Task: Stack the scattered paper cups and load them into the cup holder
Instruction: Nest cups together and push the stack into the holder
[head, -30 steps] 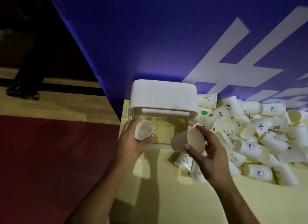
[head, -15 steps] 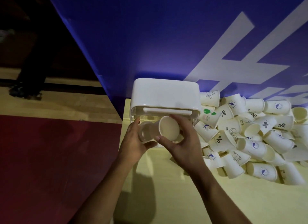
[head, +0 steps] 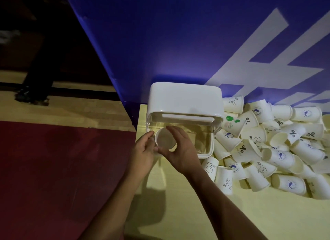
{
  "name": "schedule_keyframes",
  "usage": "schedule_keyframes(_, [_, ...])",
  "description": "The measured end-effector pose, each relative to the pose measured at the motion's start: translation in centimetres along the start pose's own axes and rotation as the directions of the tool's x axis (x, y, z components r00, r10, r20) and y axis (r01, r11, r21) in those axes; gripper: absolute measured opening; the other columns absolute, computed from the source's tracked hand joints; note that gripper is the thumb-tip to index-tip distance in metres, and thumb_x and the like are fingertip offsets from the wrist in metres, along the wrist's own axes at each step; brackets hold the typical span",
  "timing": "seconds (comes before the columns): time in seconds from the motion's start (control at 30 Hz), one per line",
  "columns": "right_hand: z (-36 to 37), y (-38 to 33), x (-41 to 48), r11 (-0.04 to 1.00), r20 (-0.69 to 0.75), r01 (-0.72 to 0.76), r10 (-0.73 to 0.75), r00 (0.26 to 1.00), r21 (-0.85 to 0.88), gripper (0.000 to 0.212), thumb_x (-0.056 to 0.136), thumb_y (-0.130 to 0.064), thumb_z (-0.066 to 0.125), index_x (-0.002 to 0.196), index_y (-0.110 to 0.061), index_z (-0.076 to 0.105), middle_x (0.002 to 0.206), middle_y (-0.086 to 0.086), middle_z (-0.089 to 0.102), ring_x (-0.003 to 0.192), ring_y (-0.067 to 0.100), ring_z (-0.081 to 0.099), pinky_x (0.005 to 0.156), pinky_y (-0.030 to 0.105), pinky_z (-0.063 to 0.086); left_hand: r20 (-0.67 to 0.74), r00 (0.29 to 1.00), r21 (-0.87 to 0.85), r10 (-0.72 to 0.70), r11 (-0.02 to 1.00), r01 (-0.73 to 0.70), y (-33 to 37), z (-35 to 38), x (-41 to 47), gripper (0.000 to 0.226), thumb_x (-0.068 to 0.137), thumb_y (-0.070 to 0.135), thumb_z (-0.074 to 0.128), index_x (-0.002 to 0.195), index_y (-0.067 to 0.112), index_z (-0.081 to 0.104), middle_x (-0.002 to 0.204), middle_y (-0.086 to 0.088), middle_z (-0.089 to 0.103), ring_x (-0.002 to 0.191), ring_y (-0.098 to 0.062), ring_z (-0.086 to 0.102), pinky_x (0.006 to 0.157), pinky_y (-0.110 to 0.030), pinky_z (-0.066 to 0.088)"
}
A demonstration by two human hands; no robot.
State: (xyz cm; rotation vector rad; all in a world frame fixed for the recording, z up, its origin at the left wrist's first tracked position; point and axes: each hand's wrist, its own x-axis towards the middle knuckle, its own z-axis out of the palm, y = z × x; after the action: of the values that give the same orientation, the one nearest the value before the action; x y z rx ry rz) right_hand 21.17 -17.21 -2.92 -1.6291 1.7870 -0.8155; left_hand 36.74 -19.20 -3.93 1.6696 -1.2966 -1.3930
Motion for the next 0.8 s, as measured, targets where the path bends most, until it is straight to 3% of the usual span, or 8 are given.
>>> schedule_keyframes(0.1, [1.0, 0.8, 0.2, 0.999, -0.001, 0.01, -0.01, 1.0, -0.052, 0.072, 0.088, -0.056, 0.073, 0.143, -0.014, 0.055, 0.146, 0.001, 0.058, 0.136, 0.017, 0.05, 0.111, 0.037, 0.044, -0.002, 1.0, 0.041, 0.026, 0.999, -0.026, 0.4, 0.6, 0.3, 0.031, 0.109, 0.025, 0.048, 0.135, 0.022, 0.065, 0.094, 0.017, 0.076, 0.098, 0.008, 0.067, 0.084, -0.008, 0.047])
schedule_keyframes(0.17, [1.1, 1.1, 0.3, 0.999, 0.015, -0.015, 0.016, 1.0, -0.047, 0.07, 0.091, -0.051, 0.073, 0.147, -0.015, 0.052, 0.15, 0.001, 0.055, 0.14, 0.016, 0.047, 0.114, 0.037, 0.043, 0.0, 0.999, 0.095, 0.045, 0.994, -0.045, 0.2, 0.9, 0.7, 0.031, 0.108, 0.023, 0.05, 0.135, 0.024, 0.065, 0.092, 0.009, 0.076, 0.093, 0.007, 0.068, 0.076, -0.001, 0.043])
schedule_keyframes(0.27, [1.1, 1.3, 0.4, 0.999, 0.032, -0.036, 0.037, 0.999, -0.028, 0.071, 0.09, -0.052, 0.073, 0.149, -0.018, 0.051, 0.152, -0.002, 0.052, 0.141, 0.012, 0.046, 0.113, 0.035, 0.044, -0.009, 0.999, 0.13, 0.042, 0.991, -0.041, -0.2, 1.0, 1.1, 0.031, 0.107, 0.021, 0.052, 0.134, 0.027, 0.066, 0.091, 0.011, 0.076, 0.091, 0.007, 0.067, 0.079, -0.008, 0.047])
schedule_keyframes(0.37, [0.9, 1.4, 0.4, 0.999, 0.038, -0.034, 0.035, 0.999, -0.023, 0.074, 0.088, -0.056, 0.073, 0.148, -0.02, 0.051, 0.151, -0.003, 0.053, 0.14, 0.012, 0.048, 0.112, 0.038, 0.046, 0.017, 0.998, 0.138, 0.06, 0.988, -0.062, -0.4, 0.8, 1.3, 0.033, 0.106, 0.018, 0.053, 0.135, 0.027, 0.066, 0.115, 0.011, 0.074, 0.107, 0.0, 0.067, 0.088, -0.014, 0.05])
schedule_keyframes(0.5, [0.7, 1.3, 0.4, 0.999, 0.064, -0.047, 0.048, 0.997, -0.024, 0.08, 0.086, -0.062, 0.071, 0.153, -0.026, 0.045, 0.157, -0.005, 0.047, 0.146, 0.011, 0.041, 0.116, 0.04, 0.042, 0.014, 0.999, 0.134, 0.043, 0.99, -0.044, -0.2, 0.7, 1.3, 0.033, 0.106, 0.021, 0.054, 0.137, 0.026, 0.064, 0.127, 0.008, 0.07, 0.117, -0.008, 0.065, 0.097, -0.026, 0.054])
schedule_keyframes(0.6, [-0.5, 1.1, -0.8, 0.997, 0.046, -0.076, 0.075, 0.996, 0.017, 0.083, 0.088, -0.064, 0.069, 0.156, -0.028, 0.038, 0.161, -0.008, 0.041, 0.146, 0.002, 0.033, 0.116, 0.027, 0.034, -0.1, 0.994, 0.125, 0.04, 0.992, -0.027, 1.0, 0.5, -0.2, 0.029, 0.105, 0.025, 0.056, 0.134, 0.025, 0.063, 0.13, 0.008, 0.066, 0.114, -0.004, 0.063, 0.087, -0.015, 0.048])
schedule_keyframes(0.67, [-2.1, 1.4, -2.6, 0.993, 0.004, -0.108, 0.108, 0.994, 0.04, 0.077, 0.089, -0.059, 0.07, 0.153, -0.025, 0.045, 0.155, -0.007, 0.049, 0.14, -0.002, 0.039, 0.113, 0.023, 0.037, -0.185, 0.975, 0.135, 0.119, 0.986, -0.095, 2.1, 0.5, -2.3, 0.026, 0.103, 0.022, 0.059, 0.129, 0.023, 0.065, 0.124, 0.009, 0.064, 0.104, 0.003, 0.061, 0.08, -0.007, 0.044])
schedule_keyframes(0.8, [-6.0, 3.6, -7.3, 0.974, -0.098, -0.223, 0.226, 0.969, 0.043, 0.064, 0.09, -0.053, 0.073, 0.145, -0.027, 0.056, 0.144, -0.011, 0.058, 0.132, 0.004, 0.052, 0.108, 0.024, 0.044, -0.128, 0.941, 0.212, 0.312, 0.936, -0.282, 3.0, 2.7, -6.4, 0.02, 0.099, 0.021, 0.063, 0.118, 0.02, 0.067, 0.115, 0.007, 0.064, 0.101, -0.005, 0.063, 0.083, -0.024, 0.053])
